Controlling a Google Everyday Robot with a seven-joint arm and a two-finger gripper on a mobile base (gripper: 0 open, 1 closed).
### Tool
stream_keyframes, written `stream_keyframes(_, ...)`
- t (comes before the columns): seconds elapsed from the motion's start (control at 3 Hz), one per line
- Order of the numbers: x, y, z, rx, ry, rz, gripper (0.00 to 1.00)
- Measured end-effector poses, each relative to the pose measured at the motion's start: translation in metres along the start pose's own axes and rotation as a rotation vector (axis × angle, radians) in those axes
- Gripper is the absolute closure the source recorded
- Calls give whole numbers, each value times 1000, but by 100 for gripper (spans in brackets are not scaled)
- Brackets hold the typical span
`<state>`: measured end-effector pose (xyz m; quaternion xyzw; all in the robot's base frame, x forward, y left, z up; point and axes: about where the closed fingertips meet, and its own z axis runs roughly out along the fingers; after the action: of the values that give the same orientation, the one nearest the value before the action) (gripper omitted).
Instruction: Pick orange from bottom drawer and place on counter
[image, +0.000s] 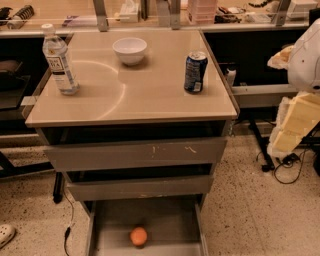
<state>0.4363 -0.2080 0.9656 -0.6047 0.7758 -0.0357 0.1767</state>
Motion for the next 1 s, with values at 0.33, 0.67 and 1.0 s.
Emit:
stream_keyframes(0.33, -6, 26, 55, -49, -70, 13, 0)
stream_keyframes(0.67, -4, 58, 138, -113, -114, 54, 0)
stream_keyframes(1.0, 17, 100, 239, -185, -117, 104, 0)
